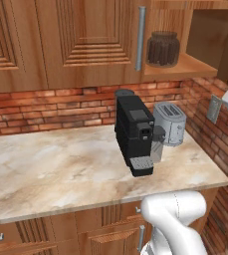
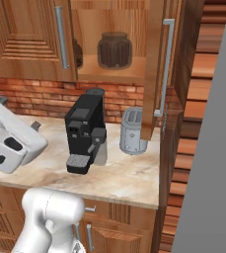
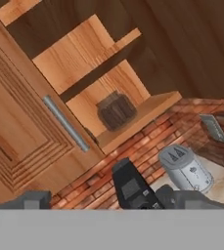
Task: Pick the jar and jar from the dining table and place them in the open cabinet. Close the cabinet after placing the objects.
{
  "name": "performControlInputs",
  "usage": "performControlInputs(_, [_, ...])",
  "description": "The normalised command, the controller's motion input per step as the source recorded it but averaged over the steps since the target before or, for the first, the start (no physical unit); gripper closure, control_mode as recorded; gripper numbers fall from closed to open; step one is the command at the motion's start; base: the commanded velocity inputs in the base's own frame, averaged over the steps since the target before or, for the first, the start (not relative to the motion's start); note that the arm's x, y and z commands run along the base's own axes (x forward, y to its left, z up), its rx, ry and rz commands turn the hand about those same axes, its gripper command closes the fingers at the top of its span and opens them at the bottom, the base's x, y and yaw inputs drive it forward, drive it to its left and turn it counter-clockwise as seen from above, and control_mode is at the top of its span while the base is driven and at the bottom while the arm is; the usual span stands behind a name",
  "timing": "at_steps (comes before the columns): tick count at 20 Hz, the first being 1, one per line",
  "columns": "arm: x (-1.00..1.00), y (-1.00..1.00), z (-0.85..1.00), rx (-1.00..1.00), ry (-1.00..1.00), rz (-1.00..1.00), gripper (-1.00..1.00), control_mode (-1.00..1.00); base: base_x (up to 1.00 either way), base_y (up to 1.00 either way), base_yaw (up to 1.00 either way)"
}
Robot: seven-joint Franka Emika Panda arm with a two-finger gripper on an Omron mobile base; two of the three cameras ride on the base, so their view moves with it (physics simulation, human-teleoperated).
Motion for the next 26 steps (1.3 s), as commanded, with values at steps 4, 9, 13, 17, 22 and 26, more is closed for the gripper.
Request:
performControlInputs(4, [-0.19,-0.43,0.0,-0.2,-0.01,-0.02,-1.0,-1.0,0.0,0.0,0.0])
performControlInputs(9, [-0.18,-0.33,-0.13,-0.22,-0.02,-0.05,-1.0,-1.0,0.0,0.0,0.0])
performControlInputs(13, [-0.18,-0.18,-0.22,-0.25,-0.07,-0.05,-1.0,-1.0,0.0,0.0,0.0])
performControlInputs(17, [-0.19,-0.18,-0.16,-0.22,-0.06,-0.09,-1.0,-1.0,0.0,0.0,0.0])
performControlInputs(22, [-0.08,-0.25,-0.2,-0.15,-0.02,-0.11,-1.0,-1.0,0.0,0.0,0.0])
performControlInputs(26, [0.0,-0.33,-0.25,-0.05,0.0,-0.05,-1.0,-1.0,0.0,0.0,0.0])
